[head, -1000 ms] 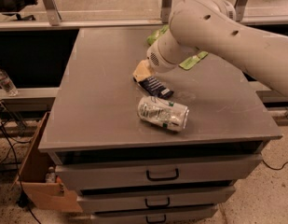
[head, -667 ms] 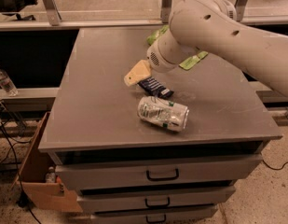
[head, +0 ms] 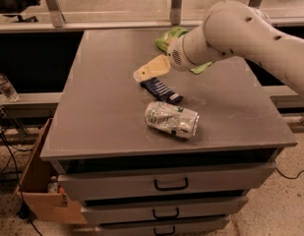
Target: Move rxbar blueberry near 7up can
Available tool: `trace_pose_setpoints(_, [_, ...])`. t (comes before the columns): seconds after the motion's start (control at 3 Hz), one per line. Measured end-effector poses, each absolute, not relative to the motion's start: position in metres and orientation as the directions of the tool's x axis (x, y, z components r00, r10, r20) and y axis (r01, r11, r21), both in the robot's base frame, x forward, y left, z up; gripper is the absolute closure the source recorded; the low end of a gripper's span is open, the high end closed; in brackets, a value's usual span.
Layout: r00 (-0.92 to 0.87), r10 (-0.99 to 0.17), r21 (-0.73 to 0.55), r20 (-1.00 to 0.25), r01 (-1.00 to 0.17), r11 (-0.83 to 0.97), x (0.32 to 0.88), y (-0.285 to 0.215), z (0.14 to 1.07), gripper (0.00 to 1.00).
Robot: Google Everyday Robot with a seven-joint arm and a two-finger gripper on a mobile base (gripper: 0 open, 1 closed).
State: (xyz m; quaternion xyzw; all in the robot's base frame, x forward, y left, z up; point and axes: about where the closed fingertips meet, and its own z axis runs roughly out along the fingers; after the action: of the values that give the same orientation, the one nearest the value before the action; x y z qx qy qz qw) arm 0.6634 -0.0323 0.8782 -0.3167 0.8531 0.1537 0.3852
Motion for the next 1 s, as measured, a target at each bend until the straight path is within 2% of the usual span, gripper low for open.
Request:
trace_pose_setpoints(0.33, [-0.452,-0.318,0.083,-0.834,-0.671,0.737,0.682,-0.076,0.897,0.0])
trace_pose_setpoints(0.67, [-0.351,-0.342,0.018,-0.872,-0.72,0.694,0.7,-0.122,0.92,0.0])
trace_pose_setpoints(1.0, [-0.186,-0.42,-0.144,-0.888,-0.755,0.639,0.703,-0.165,0.972,0.0])
